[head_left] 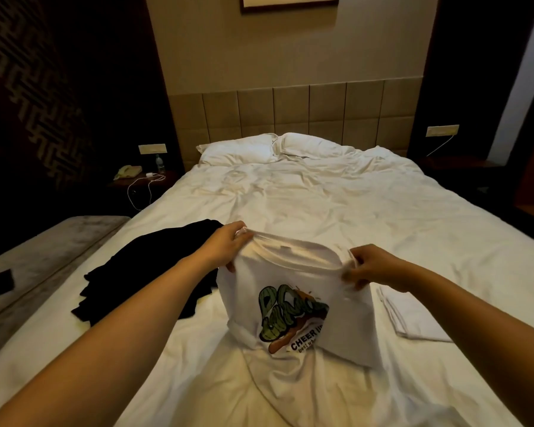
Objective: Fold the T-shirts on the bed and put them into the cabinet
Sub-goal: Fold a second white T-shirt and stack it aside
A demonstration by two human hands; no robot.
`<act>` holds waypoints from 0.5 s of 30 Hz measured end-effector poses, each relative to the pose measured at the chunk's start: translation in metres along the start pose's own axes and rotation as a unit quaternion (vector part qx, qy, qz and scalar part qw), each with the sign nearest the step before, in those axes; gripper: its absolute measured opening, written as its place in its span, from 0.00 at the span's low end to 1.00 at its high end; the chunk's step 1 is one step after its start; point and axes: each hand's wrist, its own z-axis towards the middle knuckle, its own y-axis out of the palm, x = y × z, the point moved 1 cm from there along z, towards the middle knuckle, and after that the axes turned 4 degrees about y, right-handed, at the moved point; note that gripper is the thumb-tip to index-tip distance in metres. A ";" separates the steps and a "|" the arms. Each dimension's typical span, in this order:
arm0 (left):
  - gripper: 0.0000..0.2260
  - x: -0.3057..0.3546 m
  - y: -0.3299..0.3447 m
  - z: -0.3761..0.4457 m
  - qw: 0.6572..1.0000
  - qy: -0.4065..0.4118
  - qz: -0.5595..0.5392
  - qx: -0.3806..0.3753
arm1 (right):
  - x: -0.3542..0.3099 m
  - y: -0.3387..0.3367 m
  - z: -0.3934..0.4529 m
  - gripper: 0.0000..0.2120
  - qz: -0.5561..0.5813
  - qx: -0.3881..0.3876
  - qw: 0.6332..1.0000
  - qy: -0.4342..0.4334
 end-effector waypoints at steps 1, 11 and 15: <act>0.12 -0.001 0.003 0.001 1.000 0.004 0.001 -0.012 | 0.000 0.002 0.003 0.13 0.001 0.040 0.999 0.007; 0.13 -0.018 0.000 0.019 0.989 -0.080 0.022 -0.121 | -0.004 -0.013 0.017 0.20 0.183 0.064 0.980 0.049; 0.16 -0.025 0.016 0.028 0.979 -0.142 -0.126 -0.076 | -0.003 -0.012 0.033 0.22 0.147 0.093 0.982 0.068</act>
